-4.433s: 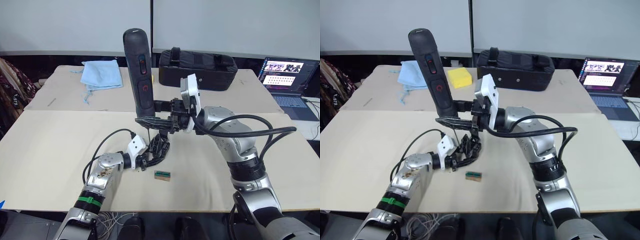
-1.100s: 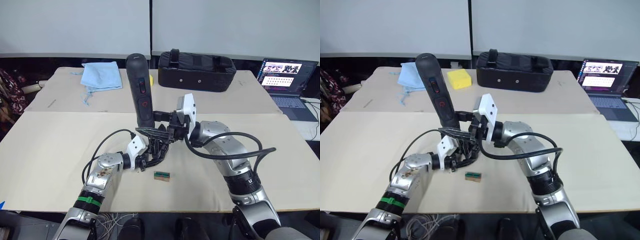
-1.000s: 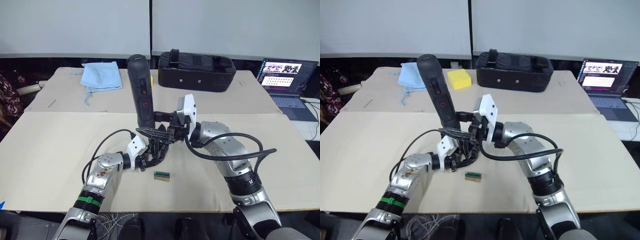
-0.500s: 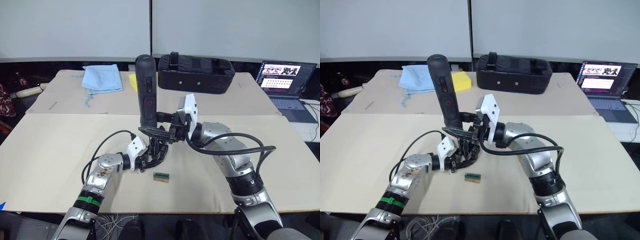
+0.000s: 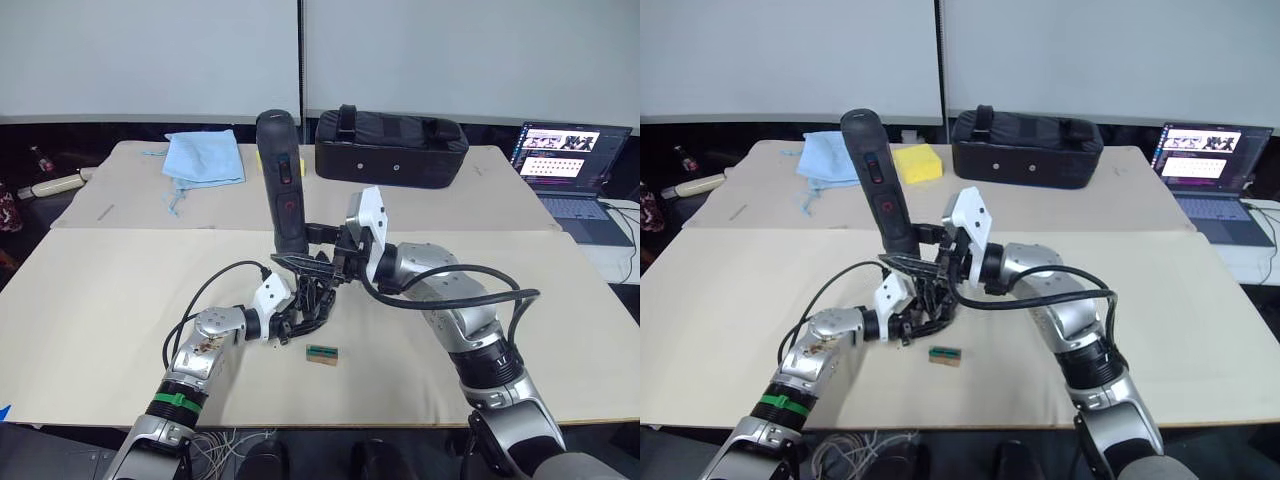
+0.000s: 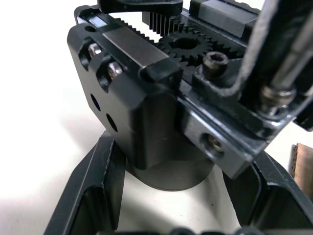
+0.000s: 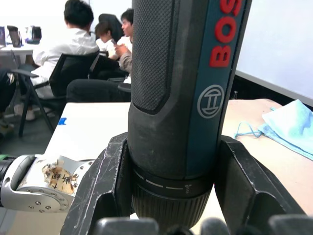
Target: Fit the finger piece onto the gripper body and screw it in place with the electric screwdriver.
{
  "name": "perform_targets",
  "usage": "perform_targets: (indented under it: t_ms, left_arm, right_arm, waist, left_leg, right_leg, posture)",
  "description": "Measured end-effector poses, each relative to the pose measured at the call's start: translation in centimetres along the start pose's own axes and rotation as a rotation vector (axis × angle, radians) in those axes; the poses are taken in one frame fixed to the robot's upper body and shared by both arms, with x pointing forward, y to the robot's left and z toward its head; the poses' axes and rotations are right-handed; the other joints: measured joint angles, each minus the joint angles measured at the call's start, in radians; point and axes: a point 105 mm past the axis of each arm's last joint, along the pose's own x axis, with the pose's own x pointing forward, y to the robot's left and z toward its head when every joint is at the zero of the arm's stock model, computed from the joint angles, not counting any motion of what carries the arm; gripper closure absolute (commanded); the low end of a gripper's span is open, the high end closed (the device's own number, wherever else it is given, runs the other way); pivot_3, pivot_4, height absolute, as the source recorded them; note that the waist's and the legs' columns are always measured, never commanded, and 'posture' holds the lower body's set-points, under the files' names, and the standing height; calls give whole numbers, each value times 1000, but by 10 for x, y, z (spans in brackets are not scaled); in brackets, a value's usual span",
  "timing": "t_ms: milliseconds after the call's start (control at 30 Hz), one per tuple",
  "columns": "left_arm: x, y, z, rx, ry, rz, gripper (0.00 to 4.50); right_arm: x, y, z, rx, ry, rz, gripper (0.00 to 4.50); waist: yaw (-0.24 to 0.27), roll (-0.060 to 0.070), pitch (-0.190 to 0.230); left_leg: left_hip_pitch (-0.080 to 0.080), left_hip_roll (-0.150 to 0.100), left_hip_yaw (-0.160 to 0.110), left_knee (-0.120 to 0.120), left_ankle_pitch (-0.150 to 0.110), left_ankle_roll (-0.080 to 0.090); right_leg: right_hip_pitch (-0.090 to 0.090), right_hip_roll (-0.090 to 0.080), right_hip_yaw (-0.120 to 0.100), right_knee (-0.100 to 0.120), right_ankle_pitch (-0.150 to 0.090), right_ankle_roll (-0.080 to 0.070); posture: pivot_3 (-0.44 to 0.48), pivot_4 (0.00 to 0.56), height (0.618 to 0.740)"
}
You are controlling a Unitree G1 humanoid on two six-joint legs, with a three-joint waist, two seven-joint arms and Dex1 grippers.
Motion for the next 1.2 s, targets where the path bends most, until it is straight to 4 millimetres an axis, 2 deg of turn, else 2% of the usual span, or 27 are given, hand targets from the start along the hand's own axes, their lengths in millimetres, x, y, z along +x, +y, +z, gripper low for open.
perform_targets:
  t_ms: [800, 1200]
  left_arm:
    - [-2, -2, -1, -1, 5, 0, 2215]
    - [-3, -3, -2, -6, 7, 1, 2215]
  right_arm:
    - [8, 12, -1, -56, 34, 47, 2571]
    - [16, 8, -4, -18, 21, 29, 2571]
  waist:
    - [-3, 0, -1]
    - [-11, 0, -2]
  left_leg:
    - [0, 0, -1, -3, -1, -1]
    - [0, 1, -2, -4, -1, -2]
  right_leg:
    - [0, 0, 0, -2, -2, 0]
    - [0, 0, -1, -5, -1, 0]
  posture:
    - [0, 150, 740]
    - [0, 150, 740]
